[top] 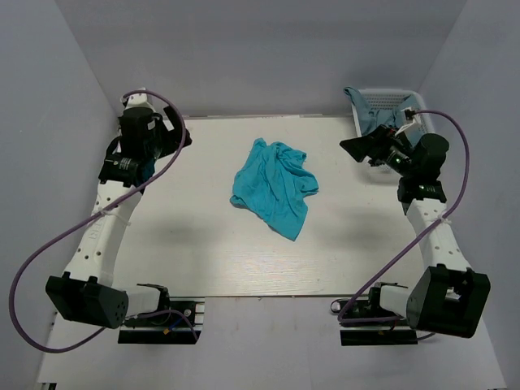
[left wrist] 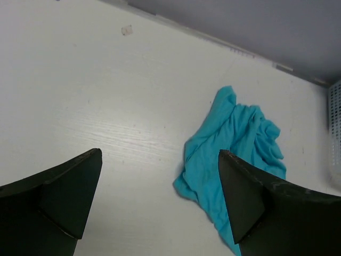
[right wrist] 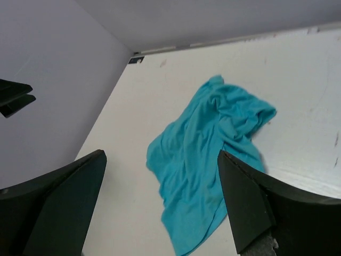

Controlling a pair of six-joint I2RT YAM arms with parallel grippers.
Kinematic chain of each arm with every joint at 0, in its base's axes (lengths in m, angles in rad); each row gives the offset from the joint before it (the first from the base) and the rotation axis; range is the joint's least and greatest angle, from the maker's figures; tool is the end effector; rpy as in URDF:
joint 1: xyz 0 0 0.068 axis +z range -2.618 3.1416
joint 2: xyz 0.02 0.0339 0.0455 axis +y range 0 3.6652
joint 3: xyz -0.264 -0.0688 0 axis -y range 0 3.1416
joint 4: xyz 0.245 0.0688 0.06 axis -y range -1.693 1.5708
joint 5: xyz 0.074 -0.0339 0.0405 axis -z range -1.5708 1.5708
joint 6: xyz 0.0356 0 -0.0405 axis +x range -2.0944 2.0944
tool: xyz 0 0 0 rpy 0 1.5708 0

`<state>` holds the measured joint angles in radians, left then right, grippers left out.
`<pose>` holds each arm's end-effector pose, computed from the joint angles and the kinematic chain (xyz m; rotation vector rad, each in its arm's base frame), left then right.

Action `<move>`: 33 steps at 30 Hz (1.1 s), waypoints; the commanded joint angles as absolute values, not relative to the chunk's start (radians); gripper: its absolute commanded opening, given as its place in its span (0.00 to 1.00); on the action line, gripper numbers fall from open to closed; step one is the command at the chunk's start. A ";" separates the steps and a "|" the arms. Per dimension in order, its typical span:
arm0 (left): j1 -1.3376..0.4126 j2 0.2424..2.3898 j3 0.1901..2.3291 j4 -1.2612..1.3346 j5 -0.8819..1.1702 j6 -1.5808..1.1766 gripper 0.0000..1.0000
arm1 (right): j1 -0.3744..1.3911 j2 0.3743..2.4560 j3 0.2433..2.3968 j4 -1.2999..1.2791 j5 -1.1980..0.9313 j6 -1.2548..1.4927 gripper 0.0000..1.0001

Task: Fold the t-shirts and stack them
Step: Flatten out the tshirt

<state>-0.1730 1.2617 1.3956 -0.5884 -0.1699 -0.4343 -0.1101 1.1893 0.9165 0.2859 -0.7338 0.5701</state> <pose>0.2695 -0.0410 0.4093 -0.3700 1.9907 -0.2132 0.2752 -0.0064 0.3516 -0.0511 1.6376 0.9239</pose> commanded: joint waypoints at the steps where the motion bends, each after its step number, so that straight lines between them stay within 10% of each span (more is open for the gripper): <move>1: -0.169 1.204 1.402 -0.663 -0.123 -0.423 1.00 | -0.113 1.212 0.971 0.210 -0.802 0.624 0.91; 6: -0.169 1.173 1.318 -0.609 -0.032 -0.457 1.00 | -0.077 1.287 1.149 -0.071 -0.885 0.464 0.91; 11: -0.169 1.259 1.270 -0.678 0.037 -0.503 1.00 | 0.124 1.305 1.266 -0.495 -0.352 0.176 0.91; 33: -0.190 1.471 1.104 -0.701 0.025 -0.571 1.00 | 0.781 1.580 0.927 -0.410 0.158 0.311 0.91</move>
<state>-0.1856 1.4784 1.1088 -0.7212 0.0158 -0.5613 0.7616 1.5776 0.9443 -0.5083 0.0551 0.3099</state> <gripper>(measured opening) 0.995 0.907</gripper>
